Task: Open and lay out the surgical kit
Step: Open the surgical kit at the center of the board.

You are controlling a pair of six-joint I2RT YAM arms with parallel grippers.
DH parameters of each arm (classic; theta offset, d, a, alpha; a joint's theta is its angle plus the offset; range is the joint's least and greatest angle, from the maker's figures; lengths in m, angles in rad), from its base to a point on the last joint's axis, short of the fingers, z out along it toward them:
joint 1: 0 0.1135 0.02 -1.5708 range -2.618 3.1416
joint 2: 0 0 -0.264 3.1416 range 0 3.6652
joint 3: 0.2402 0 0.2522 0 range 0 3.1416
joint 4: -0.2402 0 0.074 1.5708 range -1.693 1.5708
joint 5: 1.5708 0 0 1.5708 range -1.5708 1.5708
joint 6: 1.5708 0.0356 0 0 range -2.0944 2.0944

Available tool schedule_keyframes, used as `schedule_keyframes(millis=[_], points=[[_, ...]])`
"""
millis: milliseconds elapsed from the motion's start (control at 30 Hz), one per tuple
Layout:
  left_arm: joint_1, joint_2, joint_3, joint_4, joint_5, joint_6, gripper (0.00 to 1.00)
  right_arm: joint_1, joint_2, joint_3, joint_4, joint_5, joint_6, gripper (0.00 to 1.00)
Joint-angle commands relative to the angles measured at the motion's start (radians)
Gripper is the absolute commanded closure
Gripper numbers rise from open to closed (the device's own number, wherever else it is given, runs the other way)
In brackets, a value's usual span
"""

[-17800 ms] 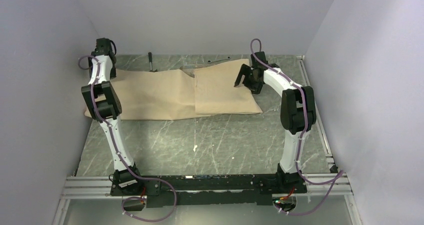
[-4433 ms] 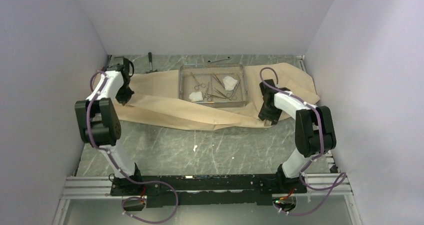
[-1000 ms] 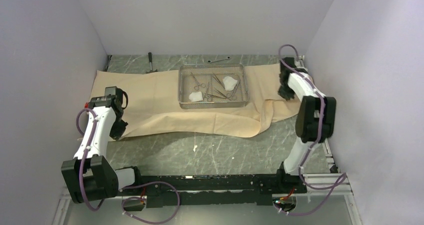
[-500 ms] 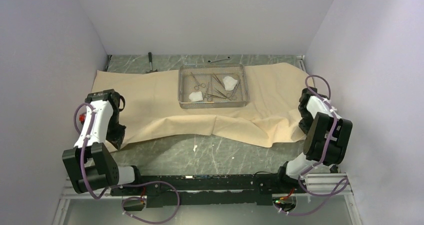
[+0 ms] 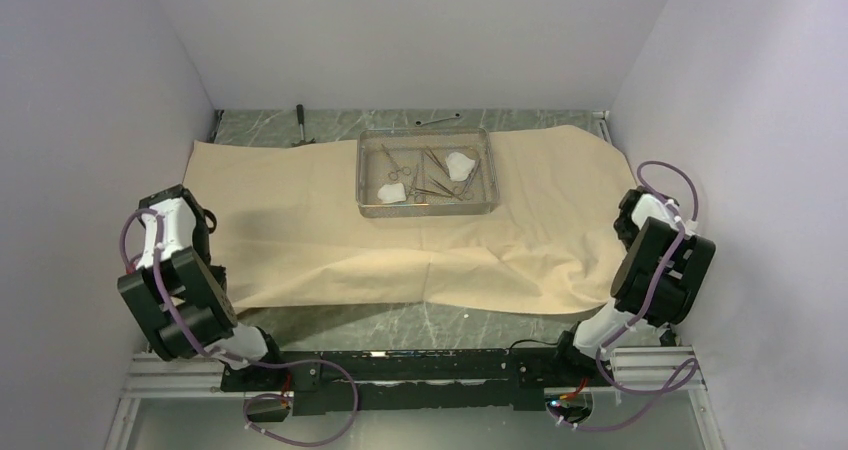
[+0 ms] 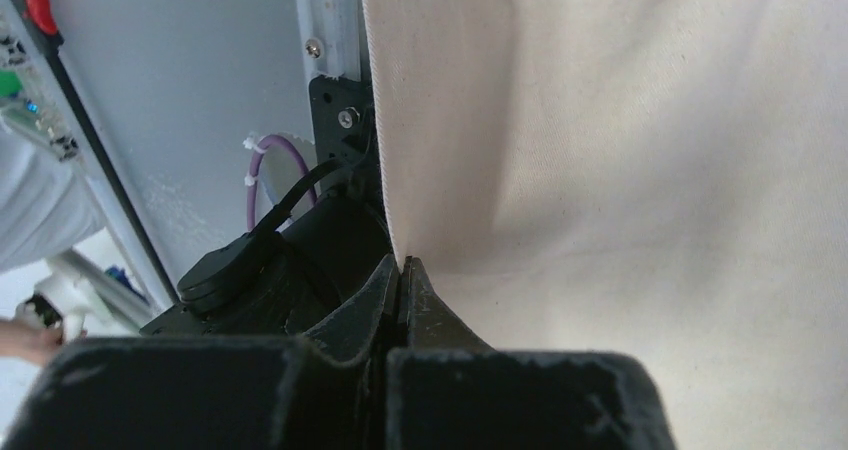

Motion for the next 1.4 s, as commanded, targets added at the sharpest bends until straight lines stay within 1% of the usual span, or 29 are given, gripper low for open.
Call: schedule_keyframes(millis=[0, 167, 267, 333, 367, 400, 467, 500, 567, 600, 633, 667, 767, 833, 933, 1000, 1133, 1167, 1200, 1233, 1267, 1300, 1367], points=[[0.063, 0.074, 0.022, -0.043, -0.041, -0.023, 1.0, -0.036, 0.024, 0.062, -0.104, 0.106, 0.104, 1.0], [0.108, 0.152, 0.058, -0.057, -0.128, -0.051, 1.0, -0.043, 0.076, 0.123, -0.233, 0.199, 0.226, 1.0], [0.116, 0.186, 0.072, -0.055, -0.166, -0.058, 1.0, -0.044, 0.105, 0.145, -0.297, 0.233, 0.286, 1.0], [0.118, 0.204, 0.073, -0.057, -0.186, -0.071, 0.94, -0.043, 0.111, 0.154, -0.324, 0.25, 0.32, 1.0], [0.118, 0.209, 0.071, -0.057, -0.192, -0.079, 0.9, -0.043, 0.113, 0.157, -0.332, 0.256, 0.33, 1.0], [0.118, 0.212, 0.069, -0.058, -0.195, -0.085, 0.83, -0.044, 0.115, 0.159, -0.337, 0.259, 0.337, 1.0], [0.118, 0.215, 0.063, -0.06, -0.199, -0.094, 0.72, -0.044, 0.115, 0.159, -0.349, 0.263, 0.352, 0.92], [0.118, 0.213, 0.059, -0.058, -0.199, -0.092, 0.65, -0.044, 0.114, 0.159, -0.349, 0.264, 0.354, 0.84], [0.118, 0.203, 0.057, -0.051, -0.2, -0.088, 0.46, -0.042, 0.112, 0.159, -0.355, 0.267, 0.359, 0.56], [0.117, 0.196, 0.061, -0.045, -0.2, -0.08, 0.41, -0.042, 0.108, 0.158, -0.352, 0.267, 0.356, 0.47], [0.118, 0.188, 0.067, -0.039, -0.198, -0.067, 0.36, -0.041, 0.104, 0.158, -0.346, 0.264, 0.344, 0.4], [0.117, 0.178, 0.077, -0.034, -0.194, -0.054, 0.32, -0.037, 0.098, 0.158, -0.338, 0.255, 0.332, 0.36], [0.116, 0.146, 0.13, 0.006, -0.17, 0.032, 0.25, 0.006, 0.082, 0.164, -0.334, 0.224, 0.322, 0.28], [0.097, 0.116, 0.164, 0.03, -0.152, 0.091, 0.21, 0.06, 0.068, 0.174, -0.33, 0.187, 0.319, 0.27], [0.04, 0.08, 0.227, 0.023, -0.157, 0.107, 0.18, 0.166, 0.068, 0.225, -0.379, 0.179, 0.374, 0.25], [-0.007, 0.063, 0.27, 0.022, -0.164, 0.124, 0.15, 0.216, 0.081, 0.285, -0.399, 0.177, 0.381, 0.24], [-0.103, 0.04, 0.353, 0.065, -0.147, 0.206, 0.13, 0.316, 0.087, 0.428, -0.387, 0.204, 0.334, 0.24], [-0.126, 0.031, 0.366, 0.111, -0.128, 0.256, 0.13, 0.335, 0.078, 0.447, -0.344, 0.203, 0.283, 0.23], [-0.141, 0.022, 0.369, 0.156, -0.095, 0.315, 0.14, 0.345, 0.062, 0.445, -0.22, 0.171, 0.161, 0.22], [-0.15, 0.012, 0.367, 0.216, -0.049, 0.375, 0.15, 0.346, 0.041, 0.429, -0.074, 0.095, -0.065, 0.23], [-0.153, 0.002, 0.356, 0.281, 0.01, 0.444, 0.16, 0.345, 0.015, 0.407, 0.088, -0.023, -0.214, 0.26], [-0.154, -0.006, 0.343, 0.361, 0.084, 0.509, 0.17, 0.344, -0.005, 0.386, 0.222, -0.145, -0.325, 0.26], [-0.156, -0.003, 0.348, 0.463, 0.218, 0.611, 0.19, 0.342, -0.017, 0.373, 0.409, -0.387, -0.46, 0.26]])
